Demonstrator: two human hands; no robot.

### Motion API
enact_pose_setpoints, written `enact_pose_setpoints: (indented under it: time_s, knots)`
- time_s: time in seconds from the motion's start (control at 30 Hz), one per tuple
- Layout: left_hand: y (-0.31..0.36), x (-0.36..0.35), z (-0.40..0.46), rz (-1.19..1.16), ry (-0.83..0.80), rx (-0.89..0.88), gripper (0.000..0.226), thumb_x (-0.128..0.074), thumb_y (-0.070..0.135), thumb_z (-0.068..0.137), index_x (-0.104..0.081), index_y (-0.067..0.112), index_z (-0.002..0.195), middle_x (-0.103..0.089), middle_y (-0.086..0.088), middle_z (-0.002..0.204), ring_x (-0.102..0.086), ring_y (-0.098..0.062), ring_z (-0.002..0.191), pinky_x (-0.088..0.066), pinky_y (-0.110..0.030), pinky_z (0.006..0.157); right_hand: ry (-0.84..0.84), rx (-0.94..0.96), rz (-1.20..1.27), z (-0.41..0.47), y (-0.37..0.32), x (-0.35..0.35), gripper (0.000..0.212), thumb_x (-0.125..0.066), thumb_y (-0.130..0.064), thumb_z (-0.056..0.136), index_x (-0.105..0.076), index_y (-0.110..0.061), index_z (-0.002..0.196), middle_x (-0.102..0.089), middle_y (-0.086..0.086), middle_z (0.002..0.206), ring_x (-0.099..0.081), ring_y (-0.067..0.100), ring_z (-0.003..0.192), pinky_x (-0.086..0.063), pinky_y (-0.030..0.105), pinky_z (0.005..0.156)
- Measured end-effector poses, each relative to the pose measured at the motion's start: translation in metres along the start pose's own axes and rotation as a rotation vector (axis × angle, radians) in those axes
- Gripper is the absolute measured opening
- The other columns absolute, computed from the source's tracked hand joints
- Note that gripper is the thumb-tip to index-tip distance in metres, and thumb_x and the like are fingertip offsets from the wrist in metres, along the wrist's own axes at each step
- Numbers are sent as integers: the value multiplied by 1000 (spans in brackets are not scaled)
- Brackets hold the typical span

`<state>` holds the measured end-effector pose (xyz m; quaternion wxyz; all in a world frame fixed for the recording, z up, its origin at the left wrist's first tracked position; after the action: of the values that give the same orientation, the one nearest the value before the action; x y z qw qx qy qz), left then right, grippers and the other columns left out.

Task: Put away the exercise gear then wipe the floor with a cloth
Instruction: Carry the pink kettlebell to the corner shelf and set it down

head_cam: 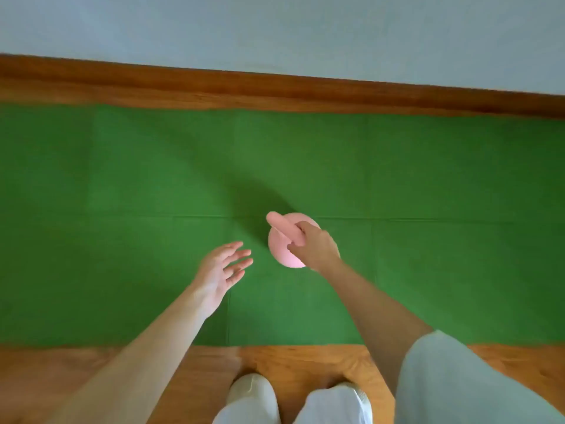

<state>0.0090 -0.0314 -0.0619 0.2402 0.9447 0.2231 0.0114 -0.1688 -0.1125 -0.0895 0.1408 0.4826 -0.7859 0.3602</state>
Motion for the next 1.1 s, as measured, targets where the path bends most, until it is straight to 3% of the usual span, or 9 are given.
enact_pose_setpoints:
  time_s: [0.13, 0.3, 0.43, 0.63, 0.73, 0.87, 0.97, 1.1]
  knots:
    - [-7, 22, 3, 30, 36, 12, 21, -37, 13, 99, -57, 12, 104, -65, -5, 101, -62, -18, 89, -46, -29, 80, -58, -44, -69, 9, 5, -5, 40, -54, -41, 89, -54, -13, 117, -65, 9, 102, -65, 28, 86, -54, 39, 77]
    - [-5, 48, -11, 113, 72, 5, 20, -39, 11, 98, -58, 13, 102, -65, -5, 99, -63, -18, 88, -46, -28, 78, -66, -208, 118, -6, 24, -28, 41, -61, -36, 84, -57, -11, 117, -61, 7, 91, -66, 29, 84, -53, 34, 74]
    - [-4, 70, -33, 229, 91, 11, 19, -40, 9, 98, -57, 11, 106, -65, -6, 98, -62, -18, 86, -45, -28, 77, 10, -368, 304, -44, 45, -37, 49, -64, -35, 83, -55, -9, 123, -59, 7, 92, -62, 29, 90, -52, 39, 84]
    - [-17, 106, -88, 338, 102, 53, 19, -44, 9, 96, -58, 10, 109, -66, -8, 102, -63, -19, 87, -45, -29, 76, 71, -520, 347, -145, 65, -50, 41, -59, -34, 86, -58, -7, 116, -63, 6, 85, -63, 25, 78, -54, 33, 71]
    - [-15, 120, -127, 372, 126, 67, 18, -45, 5, 95, -59, 12, 104, -67, -8, 100, -64, -20, 86, -45, -29, 75, 52, -492, 297, -180, 51, -41, 33, -57, -34, 88, -60, -8, 108, -58, 0, 74, -61, 22, 75, -52, 30, 70]
    - [7, 137, -182, 325, 151, 82, 19, -45, 0, 93, -61, 10, 98, -66, -9, 93, -62, -21, 80, -44, -28, 69, 41, -418, 223, -216, 9, -15, 25, -56, -30, 88, -62, -8, 100, -53, -4, 64, -54, 14, 61, -45, 21, 56]
    - [35, 148, -228, 267, 179, 56, 19, -45, -1, 93, -60, 10, 96, -65, -10, 95, -61, -21, 80, -43, -28, 69, -9, -345, 215, -233, -36, 15, 29, -58, -29, 88, -61, -7, 107, -55, -3, 70, -52, 12, 61, -39, 21, 51]
    - [85, 150, -303, 199, 176, -21, 19, -44, 2, 94, -59, 11, 101, -65, -10, 101, -61, -20, 85, -44, -27, 71, -35, -206, 264, -264, -119, 76, 45, -62, -20, 85, -52, -8, 127, -62, 6, 89, -53, 15, 64, -49, 28, 63]
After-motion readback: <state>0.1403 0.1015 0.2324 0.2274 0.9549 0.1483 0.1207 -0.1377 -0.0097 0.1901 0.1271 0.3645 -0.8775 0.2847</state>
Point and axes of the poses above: each hand's wrist, its own z-axis towards the middle knuckle, its own x-axis out of the back of the hand, y = z × x, the point moved 7 cm from there along z, towards the middle knuckle
